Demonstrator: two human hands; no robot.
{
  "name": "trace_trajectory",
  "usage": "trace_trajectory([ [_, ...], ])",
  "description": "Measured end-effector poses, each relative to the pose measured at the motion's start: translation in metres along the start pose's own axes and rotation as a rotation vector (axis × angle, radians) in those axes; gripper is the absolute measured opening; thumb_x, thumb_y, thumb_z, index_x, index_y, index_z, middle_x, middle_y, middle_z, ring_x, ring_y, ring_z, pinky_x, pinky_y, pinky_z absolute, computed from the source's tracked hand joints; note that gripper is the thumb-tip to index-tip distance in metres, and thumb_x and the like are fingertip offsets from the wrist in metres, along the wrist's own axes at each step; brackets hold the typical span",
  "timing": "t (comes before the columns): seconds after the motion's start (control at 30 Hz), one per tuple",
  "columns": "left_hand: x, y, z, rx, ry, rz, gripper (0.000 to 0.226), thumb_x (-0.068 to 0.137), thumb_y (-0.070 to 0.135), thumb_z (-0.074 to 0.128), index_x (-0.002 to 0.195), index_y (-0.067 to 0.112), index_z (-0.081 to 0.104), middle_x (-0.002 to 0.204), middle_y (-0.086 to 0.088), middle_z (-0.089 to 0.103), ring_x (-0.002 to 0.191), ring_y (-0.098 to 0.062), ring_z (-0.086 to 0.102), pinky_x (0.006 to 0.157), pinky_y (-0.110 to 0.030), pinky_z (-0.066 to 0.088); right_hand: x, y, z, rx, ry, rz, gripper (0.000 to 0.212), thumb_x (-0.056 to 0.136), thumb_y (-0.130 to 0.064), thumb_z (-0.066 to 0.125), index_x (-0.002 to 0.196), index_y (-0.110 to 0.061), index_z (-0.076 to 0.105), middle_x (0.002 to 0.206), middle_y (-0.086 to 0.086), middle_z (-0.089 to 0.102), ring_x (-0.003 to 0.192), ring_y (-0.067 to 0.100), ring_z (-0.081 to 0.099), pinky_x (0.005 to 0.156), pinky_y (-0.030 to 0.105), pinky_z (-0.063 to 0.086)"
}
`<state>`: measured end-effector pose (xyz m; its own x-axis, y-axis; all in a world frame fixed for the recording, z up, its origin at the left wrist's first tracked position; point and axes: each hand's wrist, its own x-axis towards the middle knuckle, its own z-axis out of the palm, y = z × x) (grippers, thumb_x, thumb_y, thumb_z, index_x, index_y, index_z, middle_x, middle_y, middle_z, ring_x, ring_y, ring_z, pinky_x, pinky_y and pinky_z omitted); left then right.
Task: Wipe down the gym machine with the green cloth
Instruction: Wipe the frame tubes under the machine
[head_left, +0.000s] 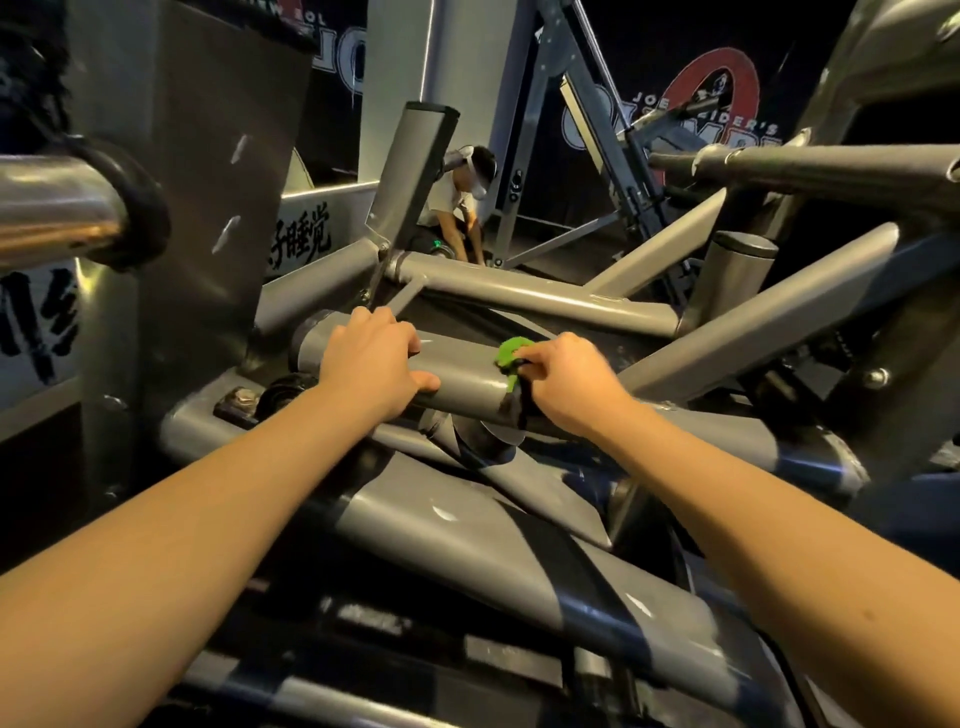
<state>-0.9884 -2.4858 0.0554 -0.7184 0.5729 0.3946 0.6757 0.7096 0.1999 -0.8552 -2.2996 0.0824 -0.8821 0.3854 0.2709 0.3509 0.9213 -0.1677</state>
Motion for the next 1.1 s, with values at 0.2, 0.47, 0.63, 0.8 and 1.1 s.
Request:
trace_trajectory([
  [0.2,0.005,-0.011,-0.001,-0.076,-0.017,0.048,0.050,0.086,0.055,0.074,0.128,0.029,0.066,0.125,0.001,0.056,0.120,-0.023,0.045,0.099,-0.041,0.042,-0.022,0.033,-0.010,-0.188,0.040,0.122,0.030,0.094,-0.023,0.063,0.123,-0.023,0.069,0.109,0.003,0.054,0.096,0.022,0.057,0.085,0.036,0.054],
  [0.47,0.003,-0.010,-0.003,-0.089,-0.015,0.013,0.049,0.085,0.052,0.076,0.126,0.029,0.067,0.128,-0.001,0.057,0.124,-0.024,0.045,0.100,-0.044,0.044,0.035,-0.071,0.041,-0.031,0.082,-0.001,0.023,0.094,-0.028,0.061,0.113,-0.019,0.072,0.111,0.011,0.059,0.103,0.029,0.054,0.082,0.035,0.045],
  [0.63,-0.003,-0.009,-0.008,-0.139,-0.033,0.022,0.050,0.085,0.052,0.075,0.129,0.029,0.066,0.130,-0.002,0.056,0.125,-0.024,0.045,0.104,-0.048,0.044,0.002,-0.016,0.013,-0.163,0.086,-0.002,0.031,0.101,-0.040,0.051,0.121,-0.027,0.070,0.110,0.006,0.065,0.110,0.027,0.054,0.096,0.041,0.040],
  [0.8,-0.004,-0.012,-0.003,-0.154,0.007,0.046,0.049,0.085,0.052,0.075,0.128,0.031,0.065,0.129,0.001,0.056,0.124,-0.021,0.045,0.104,-0.045,0.042,-0.029,0.041,-0.013,-0.323,0.093,0.073,0.034,0.105,-0.038,0.044,0.118,-0.027,0.073,0.121,-0.001,0.068,0.133,0.019,0.045,0.110,0.039,0.023],
  [1.1,-0.002,-0.010,0.001,-0.090,-0.007,0.053,0.049,0.089,0.050,0.071,0.132,0.029,0.063,0.131,0.003,0.055,0.123,-0.020,0.045,0.102,-0.042,0.043,0.048,-0.049,0.014,-0.028,-0.108,0.127,0.026,0.102,-0.032,0.053,0.115,-0.015,0.068,0.102,0.006,0.069,0.098,0.028,0.065,0.091,0.047,0.056],
])
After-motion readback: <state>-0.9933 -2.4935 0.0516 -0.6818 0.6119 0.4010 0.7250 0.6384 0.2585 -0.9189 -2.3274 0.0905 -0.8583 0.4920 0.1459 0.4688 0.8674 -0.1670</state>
